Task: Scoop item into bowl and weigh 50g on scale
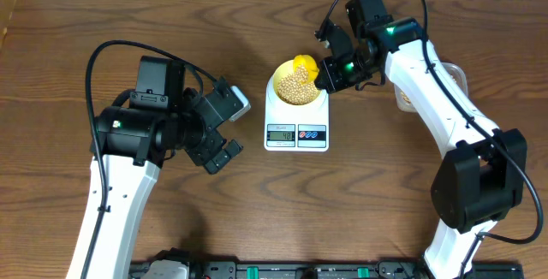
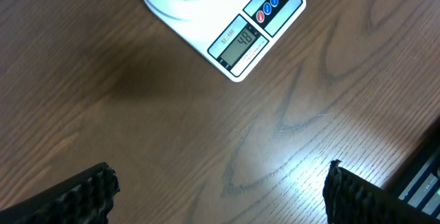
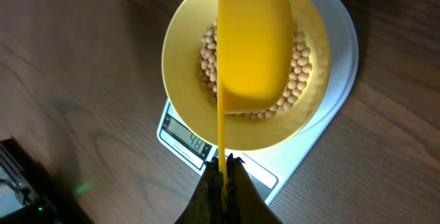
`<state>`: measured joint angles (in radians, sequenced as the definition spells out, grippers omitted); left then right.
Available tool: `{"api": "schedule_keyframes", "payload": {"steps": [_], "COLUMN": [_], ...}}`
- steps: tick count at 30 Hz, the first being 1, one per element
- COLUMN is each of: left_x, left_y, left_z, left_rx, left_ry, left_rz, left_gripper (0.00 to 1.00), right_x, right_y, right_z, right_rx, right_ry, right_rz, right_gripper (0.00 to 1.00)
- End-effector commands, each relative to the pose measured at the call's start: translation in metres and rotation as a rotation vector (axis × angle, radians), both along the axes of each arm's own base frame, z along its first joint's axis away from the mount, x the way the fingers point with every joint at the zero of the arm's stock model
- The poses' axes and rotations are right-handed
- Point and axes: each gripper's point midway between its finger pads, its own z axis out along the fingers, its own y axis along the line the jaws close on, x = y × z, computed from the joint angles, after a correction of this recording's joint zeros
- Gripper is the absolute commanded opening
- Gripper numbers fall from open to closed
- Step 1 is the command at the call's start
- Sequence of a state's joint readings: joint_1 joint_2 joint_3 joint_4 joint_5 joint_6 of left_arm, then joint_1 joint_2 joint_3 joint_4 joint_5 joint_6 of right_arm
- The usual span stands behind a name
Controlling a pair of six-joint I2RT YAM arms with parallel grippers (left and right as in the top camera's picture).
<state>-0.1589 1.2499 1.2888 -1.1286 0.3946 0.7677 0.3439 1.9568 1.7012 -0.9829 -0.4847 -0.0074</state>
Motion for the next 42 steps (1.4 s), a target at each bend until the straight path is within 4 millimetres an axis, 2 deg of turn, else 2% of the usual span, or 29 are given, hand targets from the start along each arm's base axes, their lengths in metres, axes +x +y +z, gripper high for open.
{"api": "schedule_keyframes", "payload": {"steps": [1, 3, 6, 22, 26, 29, 38, 42], "left_x": [-0.002, -0.002, -0.002, -0.002, -0.002, -0.003, -0.003, -0.003], "left_y": [-0.001, -0.001, -0.001, -0.001, -0.001, -0.001, -0.001, -0.001], "left_z": [-0.002, -0.002, -0.002, -0.002, -0.002, -0.002, -0.002, -0.002], "left_rx": [-0.007, -0.008, -0.008, -0.008, -0.008, -0.008, -0.008, -0.008], "left_ry": [0.007, 0.007, 0.007, 0.007, 0.007, 0.007, 0.007, 0.007], "left_rz": [-0.018, -0.018, -0.018, -0.018, -0.018, -0.018, -0.018, -0.018], "left_gripper": [0.98, 0.98, 0.98, 0.98, 0.98, 0.98, 0.98, 0.98], "right_x": [0.002, 0.002, 0.004, 0.000, 0.002, 0.000, 0.001, -0.002], "right_y": [0.001, 0.004, -0.002, 0.007, -0.007, 0.012, 0.009, 0.014], "right_z": [0.012, 0.015, 0.011, 0.017, 0.006, 0.017, 0.018, 0.022], "right_rx": [0.003, 0.029, -0.006, 0.052, -0.067, 0.048, 0.057, 0.103], "right_ry": [-0.033, -0.030, -0.034, -0.018, -0.044, -0.043, -0.048, -0.031], "right_rz": [0.002, 0.008, -0.006, 0.016, -0.004, 0.042, 0.047, 0.061], "right_gripper": [0.01, 0.01, 0.01, 0.01, 0.01, 0.01, 0.01, 0.01]}}
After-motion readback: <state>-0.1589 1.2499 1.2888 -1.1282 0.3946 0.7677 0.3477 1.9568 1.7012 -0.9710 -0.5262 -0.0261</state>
